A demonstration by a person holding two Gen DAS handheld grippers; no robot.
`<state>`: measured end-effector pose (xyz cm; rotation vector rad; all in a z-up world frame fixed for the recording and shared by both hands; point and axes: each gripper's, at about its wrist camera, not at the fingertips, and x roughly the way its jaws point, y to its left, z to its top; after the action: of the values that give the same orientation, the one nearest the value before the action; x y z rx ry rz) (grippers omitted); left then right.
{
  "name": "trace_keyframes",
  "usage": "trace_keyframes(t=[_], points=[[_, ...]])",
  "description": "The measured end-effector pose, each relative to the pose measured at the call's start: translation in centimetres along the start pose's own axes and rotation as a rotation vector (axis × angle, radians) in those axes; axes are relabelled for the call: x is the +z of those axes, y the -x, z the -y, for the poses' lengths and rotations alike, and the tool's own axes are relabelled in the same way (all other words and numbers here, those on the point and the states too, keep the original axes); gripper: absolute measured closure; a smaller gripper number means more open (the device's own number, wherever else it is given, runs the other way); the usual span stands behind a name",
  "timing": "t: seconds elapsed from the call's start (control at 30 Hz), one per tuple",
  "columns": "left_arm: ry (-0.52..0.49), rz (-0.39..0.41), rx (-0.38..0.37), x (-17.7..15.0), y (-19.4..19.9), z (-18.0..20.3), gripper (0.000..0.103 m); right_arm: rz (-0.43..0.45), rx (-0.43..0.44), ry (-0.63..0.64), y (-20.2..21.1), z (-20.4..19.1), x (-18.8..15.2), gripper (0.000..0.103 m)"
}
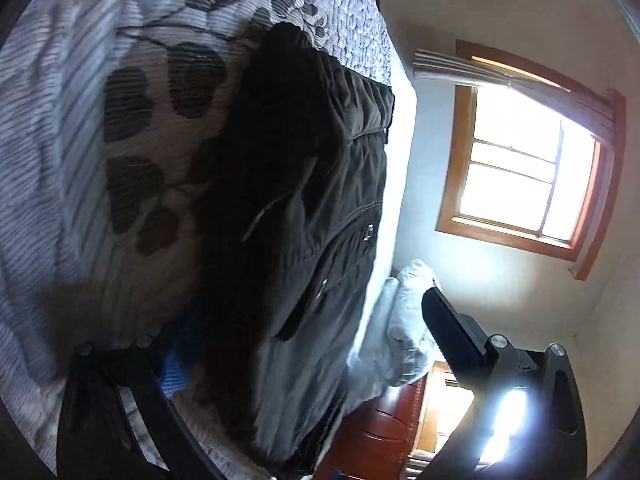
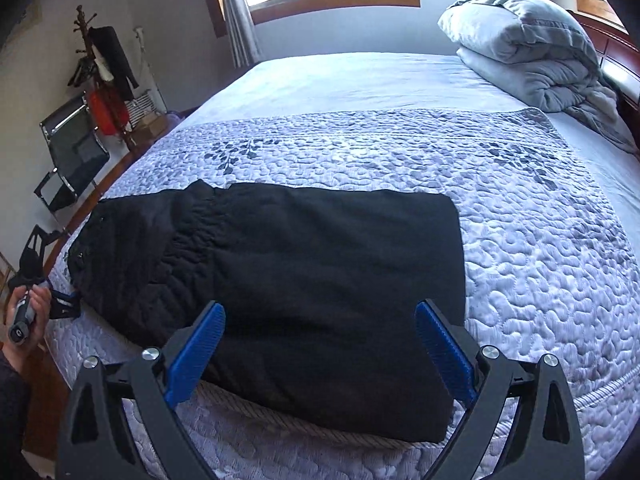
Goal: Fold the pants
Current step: 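Grasp the folded pants' end with the left gripper and lift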
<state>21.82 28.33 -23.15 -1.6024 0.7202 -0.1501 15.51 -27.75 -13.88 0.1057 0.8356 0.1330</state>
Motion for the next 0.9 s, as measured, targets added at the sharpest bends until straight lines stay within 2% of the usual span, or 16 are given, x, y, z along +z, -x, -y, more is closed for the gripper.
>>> trace_keyframes(t=[0.3, 0.33, 0.37, 0.4, 0.43, 0.47, 0.57, 0.67, 0.9], points=[[-0.027, -0.013, 0.033, -0.6, -0.7, 0.5, 0.006, -0.036, -0.011, 0.009, -1.3, -0.5, -0.2, 0.007], [-0.038, -0.011, 0.047, -0.9, -0.7, 0.5, 0.012, -0.040, -0.012, 0.010, -1.4, -0.6, -0.3, 0.007], [-0.052, -0.005, 0.074, -1.2, -0.8, 0.6, 0.027, -0.045, -0.013, 0.012, -1.6, -0.6, -0.3, 0.007], [-0.059, -0.003, 0.092, -1.3, -0.9, 0.6, 0.037, -0.050, -0.014, 0.016, -1.8, -0.6, -0.4, 0.007], [-0.061, -0.005, 0.111, -1.3, -0.9, 0.3, 0.054, -0.053, -0.015, 0.018, -1.9, -0.6, -0.5, 0.007], [-0.050, -0.004, 0.132, -1.3, -1.0, -0.2, 0.065, -0.057, -0.017, 0.019, -2.0, -0.6, -0.6, 0.007], [0.004, -0.003, 0.104, -1.0, -0.8, -1.7, 0.076, -0.064, -0.019, 0.020, -2.3, -0.5, -0.7, 0.007], [-0.022, 0.002, 0.081, -1.5, -0.6, -1.7, 0.084, -0.072, -0.025, 0.023, -2.5, -0.4, -0.9, 0.007], [-0.066, 0.030, 0.013, -2.9, -0.4, -0.3, 0.089, -0.113, -0.022, -0.018, -3.5, 0.8, -1.4, 0.007]])
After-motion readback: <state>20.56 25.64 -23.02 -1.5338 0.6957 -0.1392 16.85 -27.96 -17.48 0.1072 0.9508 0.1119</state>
